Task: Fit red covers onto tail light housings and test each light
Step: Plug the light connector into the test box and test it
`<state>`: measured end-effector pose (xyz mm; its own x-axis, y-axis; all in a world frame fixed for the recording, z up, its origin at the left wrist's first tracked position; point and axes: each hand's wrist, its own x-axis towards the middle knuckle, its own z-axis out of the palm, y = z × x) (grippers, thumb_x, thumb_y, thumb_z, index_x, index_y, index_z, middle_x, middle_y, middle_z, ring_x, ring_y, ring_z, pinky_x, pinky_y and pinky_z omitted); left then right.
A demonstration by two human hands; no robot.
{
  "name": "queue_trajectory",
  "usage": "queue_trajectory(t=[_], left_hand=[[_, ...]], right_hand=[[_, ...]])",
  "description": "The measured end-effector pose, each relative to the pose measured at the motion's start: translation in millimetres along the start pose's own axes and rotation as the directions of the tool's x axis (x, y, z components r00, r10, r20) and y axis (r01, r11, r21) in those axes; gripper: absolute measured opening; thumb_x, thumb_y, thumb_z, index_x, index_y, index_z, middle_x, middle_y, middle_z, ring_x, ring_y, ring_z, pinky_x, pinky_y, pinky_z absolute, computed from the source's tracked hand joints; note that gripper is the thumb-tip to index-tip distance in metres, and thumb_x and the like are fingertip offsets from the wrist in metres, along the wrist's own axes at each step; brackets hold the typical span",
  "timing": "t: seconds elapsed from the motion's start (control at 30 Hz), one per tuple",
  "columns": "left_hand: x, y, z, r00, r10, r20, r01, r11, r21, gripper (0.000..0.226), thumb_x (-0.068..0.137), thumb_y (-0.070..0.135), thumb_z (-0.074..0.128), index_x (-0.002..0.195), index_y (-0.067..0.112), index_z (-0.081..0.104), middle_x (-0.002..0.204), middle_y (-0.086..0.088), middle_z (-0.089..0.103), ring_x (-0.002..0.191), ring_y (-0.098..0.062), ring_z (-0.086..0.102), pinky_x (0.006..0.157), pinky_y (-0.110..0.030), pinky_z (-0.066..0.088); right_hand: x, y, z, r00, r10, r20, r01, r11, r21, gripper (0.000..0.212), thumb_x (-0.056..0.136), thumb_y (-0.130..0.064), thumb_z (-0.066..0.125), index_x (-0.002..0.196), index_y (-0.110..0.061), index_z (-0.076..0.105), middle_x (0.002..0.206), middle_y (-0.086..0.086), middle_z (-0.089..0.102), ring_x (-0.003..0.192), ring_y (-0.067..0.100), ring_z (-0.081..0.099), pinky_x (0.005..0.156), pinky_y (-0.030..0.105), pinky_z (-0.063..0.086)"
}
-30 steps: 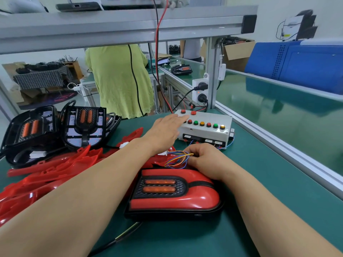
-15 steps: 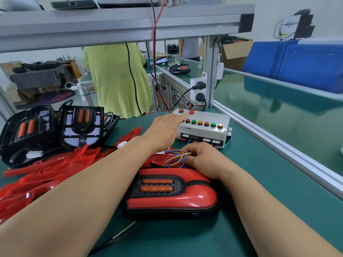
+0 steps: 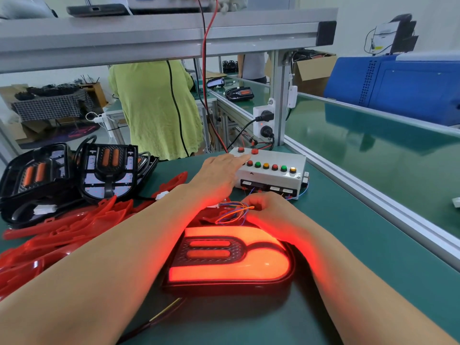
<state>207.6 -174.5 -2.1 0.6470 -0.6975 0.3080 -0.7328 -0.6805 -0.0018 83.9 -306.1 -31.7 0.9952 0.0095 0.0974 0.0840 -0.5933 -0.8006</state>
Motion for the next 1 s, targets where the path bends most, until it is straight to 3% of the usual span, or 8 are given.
queue_trajectory(t=[0.13,0.23,0.37,0.53,0.7,0.8,0.9,1.0], left_hand=[[-4,1,-2,1.000,0.012,-0.006,-0.012,0.999,-0.045,0.063,0.099,0.008,0.045,0.155,0.027,0.023,0.156,-0.001,0.036,0.146,-0.018,0.021,0.115,-0.038,0.016],[-1,14,-9,0.998,0.069,-0.005,-0.069,0.993,-0.094,0.058,0.101,0.012,0.045,0.154,0.026,0.026,0.155,-0.001,0.036,0.147,-0.017,0.019,0.116,-0.039,0.016],[12,37,-18,0.981,0.147,0.129,-0.130,0.982,-0.137,0.056,0.103,0.015,0.041,0.155,0.028,0.024,0.157,-0.002,0.035,0.148,-0.017,0.019,0.118,-0.044,0.018],[20,49,-24,0.954,0.184,0.235,-0.112,0.950,-0.290,0.063,0.100,0.008,0.041,0.155,0.033,0.024,0.154,0.002,0.037,0.141,-0.020,0.032,0.116,-0.044,0.025],[27,37,-23,0.935,0.191,0.300,-0.092,0.945,-0.315,0.066,0.099,0.006,0.042,0.155,0.035,0.022,0.157,0.008,0.033,0.145,-0.016,0.027,0.119,-0.042,0.022],[31,36,-22,0.935,0.204,0.290,-0.106,0.942,-0.319,0.067,0.099,0.007,0.043,0.155,0.036,0.021,0.158,0.008,0.033,0.146,-0.016,0.027,0.120,-0.043,0.022],[33,39,-19,0.930,0.209,0.301,-0.116,0.947,-0.299,0.067,0.099,0.009,0.043,0.155,0.036,0.020,0.157,0.007,0.034,0.144,-0.018,0.029,0.119,-0.043,0.022],[33,39,-19,0.929,0.218,0.299,-0.115,0.938,-0.327,0.068,0.098,0.007,0.043,0.156,0.034,0.018,0.155,0.014,0.037,0.145,-0.014,0.027,0.120,-0.041,0.020]], right_hand=[[0,0,-1,0.999,0.024,0.037,-0.025,0.999,0.024,0.007,0.091,-0.022,0.068,0.094,-0.017,0.073,0.092,0.008,0.075,0.083,0.021,0.069,0.082,0.039,0.055],[-1,0,-2,0.999,0.034,0.043,-0.035,0.999,0.036,0.009,0.091,-0.016,0.065,0.095,-0.017,0.073,0.091,0.007,0.075,0.080,0.015,0.067,0.083,0.039,0.056],[-2,0,-2,0.998,0.039,0.056,-0.042,0.997,0.059,0.015,0.092,-0.011,0.061,0.098,-0.016,0.074,0.094,0.006,0.076,0.084,0.018,0.070,0.084,0.039,0.056],[-5,-2,-4,0.999,0.018,0.044,-0.019,0.999,0.026,0.015,0.092,-0.015,0.061,0.098,-0.019,0.074,0.093,0.000,0.076,0.089,0.017,0.070,0.082,0.032,0.056],[-7,-4,-11,0.995,0.012,0.096,-0.017,0.999,0.051,0.014,0.094,-0.016,0.061,0.094,-0.011,0.074,0.084,0.010,0.072,0.069,0.007,0.056,0.072,0.031,0.050],[-6,-4,-16,0.991,0.024,0.133,-0.036,0.996,0.083,0.014,0.092,-0.017,0.063,0.087,-0.007,0.071,0.074,0.012,0.064,0.069,0.012,0.051,0.072,0.034,0.044],[-6,-5,-19,0.983,0.032,0.180,-0.049,0.995,0.089,0.012,0.090,-0.019,0.070,0.090,-0.009,0.074,0.085,0.009,0.074,0.077,0.020,0.064,0.086,0.041,0.053],[-10,-8,-22,0.962,0.034,0.270,-0.049,0.998,0.049,0.009,0.089,-0.020,0.073,0.097,-0.021,0.076,0.096,-0.003,0.077,0.094,0.018,0.070,0.099,0.038,0.052]])
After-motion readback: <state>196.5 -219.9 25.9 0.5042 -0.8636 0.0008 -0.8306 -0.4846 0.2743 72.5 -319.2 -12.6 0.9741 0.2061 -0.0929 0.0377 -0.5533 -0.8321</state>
